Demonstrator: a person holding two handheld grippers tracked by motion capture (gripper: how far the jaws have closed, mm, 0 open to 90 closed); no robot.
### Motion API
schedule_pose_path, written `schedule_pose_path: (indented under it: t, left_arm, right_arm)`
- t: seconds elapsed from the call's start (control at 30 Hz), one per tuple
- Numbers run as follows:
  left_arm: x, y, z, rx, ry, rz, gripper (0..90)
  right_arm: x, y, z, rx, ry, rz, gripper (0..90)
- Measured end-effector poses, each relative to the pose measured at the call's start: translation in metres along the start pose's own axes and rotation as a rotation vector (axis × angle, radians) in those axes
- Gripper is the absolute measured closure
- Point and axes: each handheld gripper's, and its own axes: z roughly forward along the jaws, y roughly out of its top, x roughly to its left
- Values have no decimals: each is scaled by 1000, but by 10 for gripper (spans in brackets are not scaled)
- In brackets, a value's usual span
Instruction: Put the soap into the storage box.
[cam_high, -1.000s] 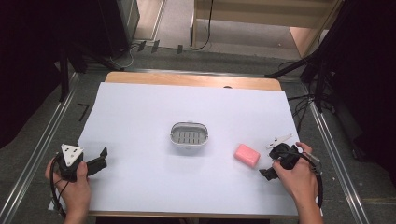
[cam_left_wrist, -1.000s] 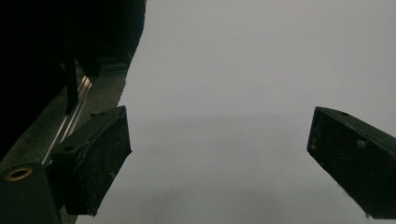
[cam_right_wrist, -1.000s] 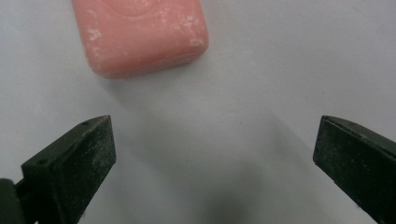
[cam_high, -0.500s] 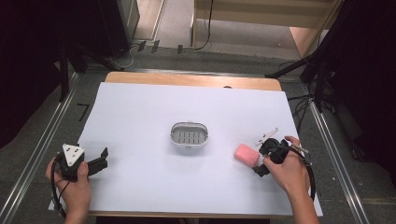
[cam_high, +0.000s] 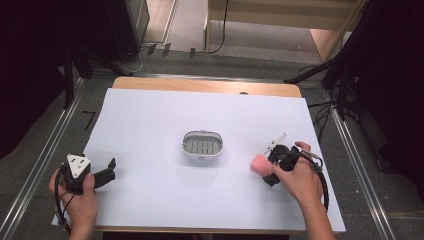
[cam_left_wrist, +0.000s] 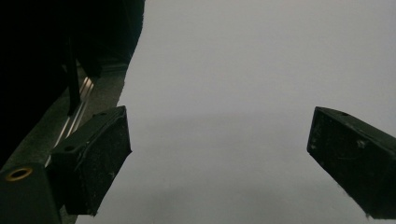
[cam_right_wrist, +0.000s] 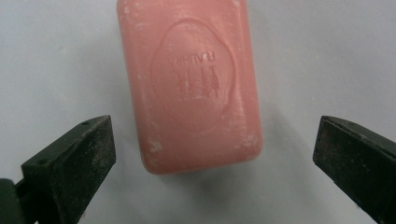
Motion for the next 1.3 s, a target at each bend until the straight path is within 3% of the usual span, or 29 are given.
schedule_pose_path:
  t: [0.23,0.43,0.57,0.73,1.3]
  left_arm:
    - [0,0,0,-2,-1,0,65]
    - [0,0,0,0,-1,-1,65]
    - [0,0,0,0,-1,0,65]
    - [0,0,0,2,-3,0,65]
    - [0,0,0,2,-2,3,65]
  right_arm:
    - [2,9,2,4,11,-5,29]
    - [5,18,3,5,-4,-19,148]
    - [5,22,3,-1,-10,0,224]
    - [5,25,4,-5,11,-13,357]
    - [2,26,8,6,29,-9,389]
